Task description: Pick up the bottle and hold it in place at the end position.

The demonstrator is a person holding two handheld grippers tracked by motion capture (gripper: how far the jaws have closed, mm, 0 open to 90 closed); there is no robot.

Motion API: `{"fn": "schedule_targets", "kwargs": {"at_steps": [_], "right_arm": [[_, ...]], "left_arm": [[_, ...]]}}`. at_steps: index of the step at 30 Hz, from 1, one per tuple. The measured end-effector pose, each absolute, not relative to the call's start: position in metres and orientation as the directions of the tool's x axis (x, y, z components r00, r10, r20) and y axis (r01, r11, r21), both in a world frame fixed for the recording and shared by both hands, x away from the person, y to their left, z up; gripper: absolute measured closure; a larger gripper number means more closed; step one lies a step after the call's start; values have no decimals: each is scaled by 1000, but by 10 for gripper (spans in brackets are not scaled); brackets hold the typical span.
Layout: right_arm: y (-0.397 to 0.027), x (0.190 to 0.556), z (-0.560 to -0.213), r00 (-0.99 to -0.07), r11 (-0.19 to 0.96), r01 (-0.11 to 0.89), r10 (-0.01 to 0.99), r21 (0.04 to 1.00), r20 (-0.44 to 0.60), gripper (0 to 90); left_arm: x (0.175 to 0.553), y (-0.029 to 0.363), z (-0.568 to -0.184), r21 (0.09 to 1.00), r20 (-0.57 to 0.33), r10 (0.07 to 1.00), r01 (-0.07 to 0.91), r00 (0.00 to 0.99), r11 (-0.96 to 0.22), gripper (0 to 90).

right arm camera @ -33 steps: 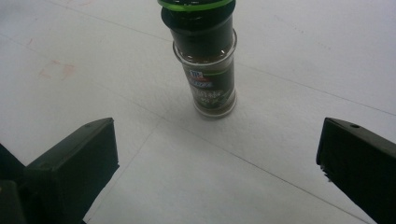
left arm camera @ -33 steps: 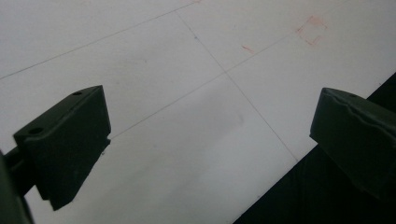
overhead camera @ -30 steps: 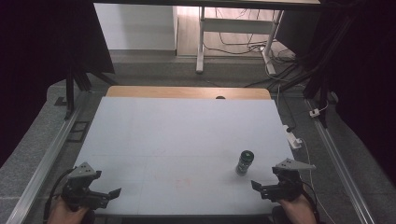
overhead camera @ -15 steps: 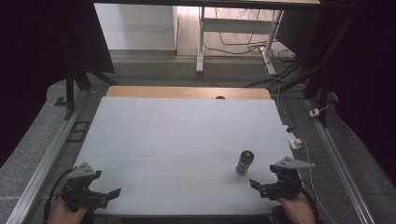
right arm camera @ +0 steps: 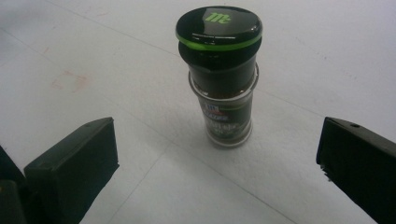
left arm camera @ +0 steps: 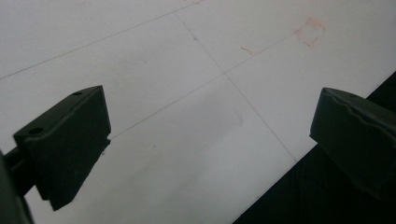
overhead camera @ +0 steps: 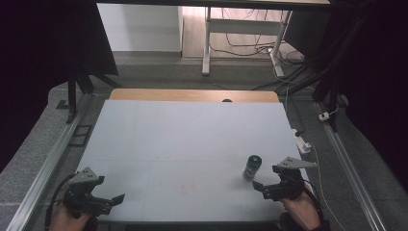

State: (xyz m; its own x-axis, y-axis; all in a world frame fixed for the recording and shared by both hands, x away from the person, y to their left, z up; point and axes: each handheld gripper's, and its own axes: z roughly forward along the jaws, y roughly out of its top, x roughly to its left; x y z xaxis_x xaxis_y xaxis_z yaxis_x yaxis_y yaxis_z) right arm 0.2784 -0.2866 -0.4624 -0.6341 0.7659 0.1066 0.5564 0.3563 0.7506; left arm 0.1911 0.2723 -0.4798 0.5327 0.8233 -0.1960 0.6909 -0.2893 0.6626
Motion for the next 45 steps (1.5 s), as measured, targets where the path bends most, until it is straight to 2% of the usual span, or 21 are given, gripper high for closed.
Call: {"fn": "schedule_targets", "kwargs": {"at_steps": [12, 28, 32, 36, 45], "right_arm": [[-276, 301, -473, -658, 427, 546, 751, 720, 54, 0], [-271, 325, -495, -709, 489, 529, 703, 693, 45, 0], [-274, 328, -496, -710, 486, 527, 703, 697, 47, 49], [-274, 328, -497, -729, 501, 510, 684, 699, 41, 162], [-272, 328, -495, -779, 540, 471, 626, 698, 41, 493]], "left_arm": [[191, 272, -480, 661, -197, 824, 693, 532, -289, 0], [191, 272, -480, 662, -195, 820, 690, 538, -294, 0], [191, 272, -480, 661, -194, 820, 690, 539, -297, 0], [191, 272, -480, 660, -192, 820, 689, 540, -299, 0], [192, 271, -480, 656, -194, 819, 693, 540, -301, 0]]}}
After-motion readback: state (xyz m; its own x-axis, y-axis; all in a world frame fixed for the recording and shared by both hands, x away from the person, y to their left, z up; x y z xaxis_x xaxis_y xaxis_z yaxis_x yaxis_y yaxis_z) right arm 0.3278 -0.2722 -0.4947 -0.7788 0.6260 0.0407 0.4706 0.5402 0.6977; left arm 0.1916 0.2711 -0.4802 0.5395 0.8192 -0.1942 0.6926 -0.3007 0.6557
